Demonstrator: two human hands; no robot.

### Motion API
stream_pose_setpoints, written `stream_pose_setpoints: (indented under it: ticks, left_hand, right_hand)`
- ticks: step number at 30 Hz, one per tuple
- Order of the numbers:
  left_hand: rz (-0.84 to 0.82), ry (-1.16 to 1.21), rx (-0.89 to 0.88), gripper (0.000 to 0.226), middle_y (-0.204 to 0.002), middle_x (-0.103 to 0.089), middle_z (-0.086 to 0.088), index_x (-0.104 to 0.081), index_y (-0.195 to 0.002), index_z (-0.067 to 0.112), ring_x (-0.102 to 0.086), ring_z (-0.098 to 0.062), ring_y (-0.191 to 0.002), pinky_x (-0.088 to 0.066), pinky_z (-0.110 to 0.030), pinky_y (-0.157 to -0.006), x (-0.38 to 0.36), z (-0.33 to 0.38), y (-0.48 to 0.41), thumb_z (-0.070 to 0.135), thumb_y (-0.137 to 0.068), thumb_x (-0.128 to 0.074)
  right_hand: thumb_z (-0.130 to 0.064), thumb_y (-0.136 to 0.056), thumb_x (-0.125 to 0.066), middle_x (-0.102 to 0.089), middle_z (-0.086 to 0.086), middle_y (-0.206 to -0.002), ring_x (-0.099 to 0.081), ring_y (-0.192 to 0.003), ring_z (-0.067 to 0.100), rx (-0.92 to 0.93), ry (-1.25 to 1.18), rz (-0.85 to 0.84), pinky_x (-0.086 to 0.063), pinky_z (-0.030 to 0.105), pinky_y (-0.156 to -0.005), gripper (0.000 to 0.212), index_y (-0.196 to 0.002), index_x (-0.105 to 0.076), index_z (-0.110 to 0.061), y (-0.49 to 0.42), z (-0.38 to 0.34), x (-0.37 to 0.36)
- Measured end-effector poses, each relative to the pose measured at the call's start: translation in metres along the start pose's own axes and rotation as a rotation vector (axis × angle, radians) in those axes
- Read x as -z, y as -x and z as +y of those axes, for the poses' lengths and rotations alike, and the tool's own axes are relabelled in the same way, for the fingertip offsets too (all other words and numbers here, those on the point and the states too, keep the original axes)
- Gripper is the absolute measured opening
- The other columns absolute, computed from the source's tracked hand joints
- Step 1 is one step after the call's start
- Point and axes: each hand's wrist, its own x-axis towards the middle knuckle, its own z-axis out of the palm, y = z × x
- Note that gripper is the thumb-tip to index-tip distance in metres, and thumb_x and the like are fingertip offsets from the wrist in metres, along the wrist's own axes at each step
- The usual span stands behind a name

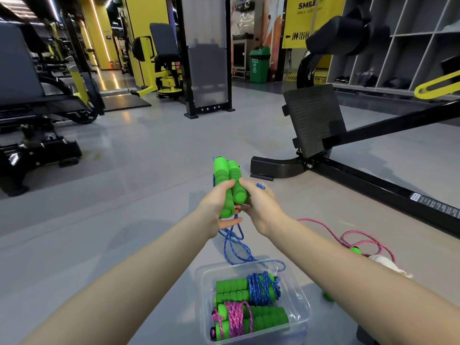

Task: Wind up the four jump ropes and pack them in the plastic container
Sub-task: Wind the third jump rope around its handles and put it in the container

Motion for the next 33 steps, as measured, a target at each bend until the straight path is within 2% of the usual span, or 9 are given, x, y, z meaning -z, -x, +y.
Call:
stream_pose_setpoints:
  ticks: [4, 7, 9, 11, 16, 23, 27, 30, 33]
  left_hand:
    - [0.047, -0.034, -0.021, 0.032, -0.109, -0.064, -0.003, -0.059, -0.113, 0.021, -0.062, -0.02, -0.1, -0.055, -0.033, -0.065, 0.002, -0.004, -0.005, 0.043, -0.09, -0.057]
    - [0.096, 0.0, -0.039, 0.043, -0.117, -0.064, -0.006, -0.06, -0.118, 0.017, -0.063, -0.023, -0.104, -0.054, -0.033, -0.063, 0.002, -0.005, -0.01, 0.047, -0.086, -0.059]
    - [0.073, 0.03, -0.049, 0.043, -0.118, -0.065, -0.006, -0.06, -0.119, 0.017, -0.064, -0.023, -0.102, -0.056, -0.036, -0.071, 0.001, -0.005, -0.01, 0.046, -0.088, -0.058]
    - [0.055, 0.051, -0.063, 0.038, -0.114, -0.067, -0.005, -0.061, -0.119, 0.018, -0.066, -0.021, -0.095, -0.056, -0.037, -0.077, 0.0, -0.005, -0.01, 0.043, -0.091, -0.056]
    - [0.005, 0.131, -0.069, 0.035, -0.105, -0.07, -0.007, -0.061, -0.117, 0.014, -0.068, -0.018, -0.082, -0.055, -0.033, -0.065, -0.001, -0.006, -0.009, 0.04, -0.094, -0.053]
    - [-0.024, 0.18, -0.097, 0.025, -0.092, -0.072, -0.001, -0.063, -0.109, 0.02, -0.068, -0.014, -0.076, -0.053, -0.032, -0.062, -0.003, -0.005, -0.005, 0.038, -0.094, -0.054]
    - [-0.033, 0.192, -0.089, 0.022, -0.094, -0.071, -0.002, -0.062, -0.107, 0.02, -0.068, -0.019, -0.08, -0.055, -0.037, -0.075, 0.006, -0.002, -0.007, 0.036, -0.093, -0.058]
    - [-0.021, 0.177, -0.089, 0.014, -0.09, -0.067, -0.004, -0.059, -0.1, 0.019, -0.066, -0.02, -0.078, -0.055, -0.033, -0.068, 0.014, 0.002, -0.005, 0.031, -0.093, -0.058]
    - [-0.02, 0.165, -0.104, 0.012, -0.093, -0.067, -0.007, -0.057, -0.103, 0.014, -0.066, -0.02, -0.078, -0.058, -0.033, -0.061, 0.022, 0.008, -0.006, 0.022, -0.094, -0.058]
  right_hand:
    - [-0.01, -0.083, -0.066, -0.06, 0.007, -0.079, -0.059, -0.06, 0.018, 0.1, 0.136, 0.058, -0.053, 0.033, -0.062, 0.026, -0.095, -0.043, -0.014, 0.004, 0.0, 0.0]
    - [-0.008, -0.077, -0.071, -0.06, 0.017, -0.1, -0.064, -0.073, 0.029, 0.198, 0.326, 0.065, -0.055, 0.036, -0.064, 0.037, -0.091, -0.038, -0.02, 0.007, 0.006, -0.001]
    - [-0.006, -0.075, -0.07, -0.053, 0.022, -0.111, -0.062, -0.084, 0.032, 0.301, 0.414, 0.048, -0.051, 0.029, -0.056, 0.038, -0.087, -0.038, -0.024, 0.008, 0.01, -0.001]
    - [-0.006, -0.074, -0.068, -0.05, 0.021, -0.112, -0.059, -0.092, 0.032, 0.386, 0.491, 0.061, -0.048, 0.028, -0.06, 0.038, -0.081, -0.038, -0.028, 0.008, 0.01, -0.001]
    - [-0.031, -0.059, -0.073, -0.056, 0.022, -0.105, -0.06, -0.094, 0.035, 0.394, 0.445, 0.109, -0.053, 0.046, -0.077, 0.034, -0.075, -0.042, -0.026, 0.016, 0.004, -0.003]
    - [-0.013, -0.08, -0.068, -0.045, 0.001, -0.072, -0.045, -0.067, 0.015, 0.417, 0.378, 0.04, -0.041, 0.028, -0.063, 0.028, -0.072, -0.041, -0.017, 0.019, 0.003, -0.003]
    - [-0.007, -0.088, -0.051, -0.05, -0.001, -0.073, -0.048, -0.069, 0.012, 0.363, 0.369, -0.081, -0.042, 0.021, -0.061, 0.008, -0.081, -0.051, -0.012, 0.024, -0.001, -0.001]
    - [-0.003, -0.088, -0.048, -0.056, -0.003, -0.078, -0.053, -0.071, 0.006, 0.352, 0.428, -0.178, -0.045, 0.011, -0.061, 0.012, -0.093, -0.057, -0.01, 0.024, -0.002, 0.002]
    - [-0.006, -0.088, -0.055, -0.059, -0.003, -0.09, -0.055, -0.084, 0.003, 0.388, 0.595, -0.258, -0.044, 0.012, -0.075, 0.014, -0.101, -0.06, -0.009, 0.021, -0.009, 0.009]
